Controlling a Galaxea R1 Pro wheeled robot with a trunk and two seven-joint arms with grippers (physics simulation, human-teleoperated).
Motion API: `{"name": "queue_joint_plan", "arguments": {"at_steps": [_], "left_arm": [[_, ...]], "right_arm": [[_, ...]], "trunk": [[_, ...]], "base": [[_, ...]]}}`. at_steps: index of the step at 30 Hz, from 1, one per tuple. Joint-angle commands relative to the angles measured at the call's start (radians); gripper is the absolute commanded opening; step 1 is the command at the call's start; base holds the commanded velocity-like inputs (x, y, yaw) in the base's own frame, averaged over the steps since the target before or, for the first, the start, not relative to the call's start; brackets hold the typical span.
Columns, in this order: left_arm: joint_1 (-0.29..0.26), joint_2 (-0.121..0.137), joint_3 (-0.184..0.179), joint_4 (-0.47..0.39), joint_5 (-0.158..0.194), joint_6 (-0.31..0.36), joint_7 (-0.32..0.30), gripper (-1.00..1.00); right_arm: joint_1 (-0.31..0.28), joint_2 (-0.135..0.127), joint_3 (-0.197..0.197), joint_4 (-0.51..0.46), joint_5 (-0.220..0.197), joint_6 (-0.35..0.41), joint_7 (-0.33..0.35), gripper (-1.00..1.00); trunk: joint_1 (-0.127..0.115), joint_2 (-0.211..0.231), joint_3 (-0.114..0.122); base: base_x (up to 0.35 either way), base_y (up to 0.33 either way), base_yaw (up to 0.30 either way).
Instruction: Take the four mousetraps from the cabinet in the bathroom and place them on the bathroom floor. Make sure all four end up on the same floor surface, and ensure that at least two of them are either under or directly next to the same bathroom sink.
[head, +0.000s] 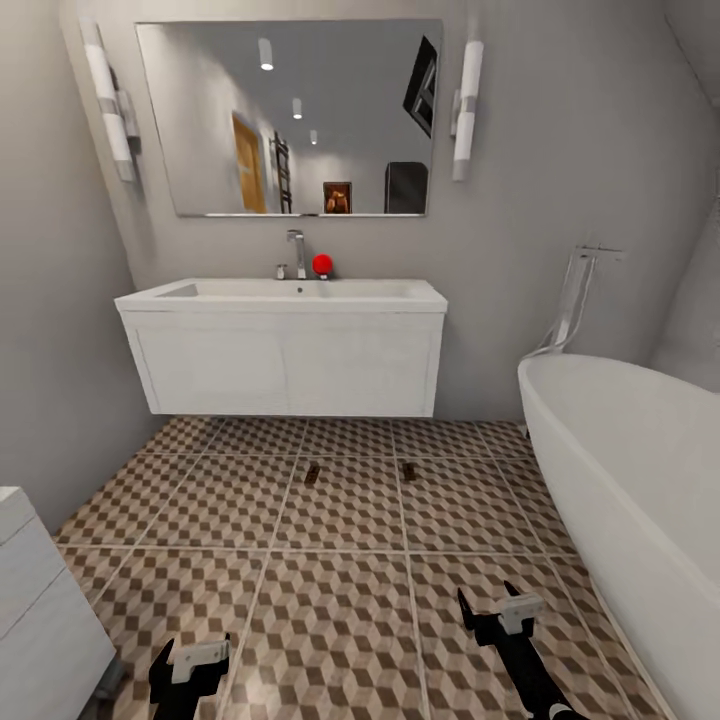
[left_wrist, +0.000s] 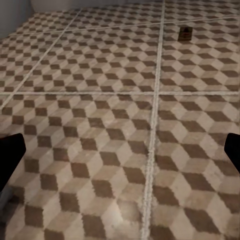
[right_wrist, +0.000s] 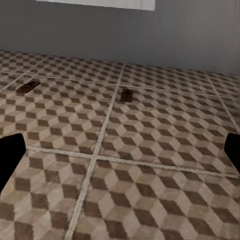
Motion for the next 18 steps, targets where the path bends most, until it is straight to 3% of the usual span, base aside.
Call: {"name": "queue_joint_plan", "arguments": {"at_steps": [1,18], "left_arm": [[-0.001,-0.001,-0.009,0.003,0.006,-0.005,0.002,1.0],[0.0,-0.001,-0.009,0.003,0.007,-0.003,0.002,1.0]], "right_arm": [[0.0,0.0,0.002,0.001,-0.011,-0.002,0.01,1.0],[0.0,0.0,0.002,0.001,-0.011,0.0,0.01,1.0]], "trunk": [[-0.001,0.0,0.003],[-0.008,0.004,0.069]], "base": [[0.0,0.0,0.0],[0.0,0.0,0.0]]}}
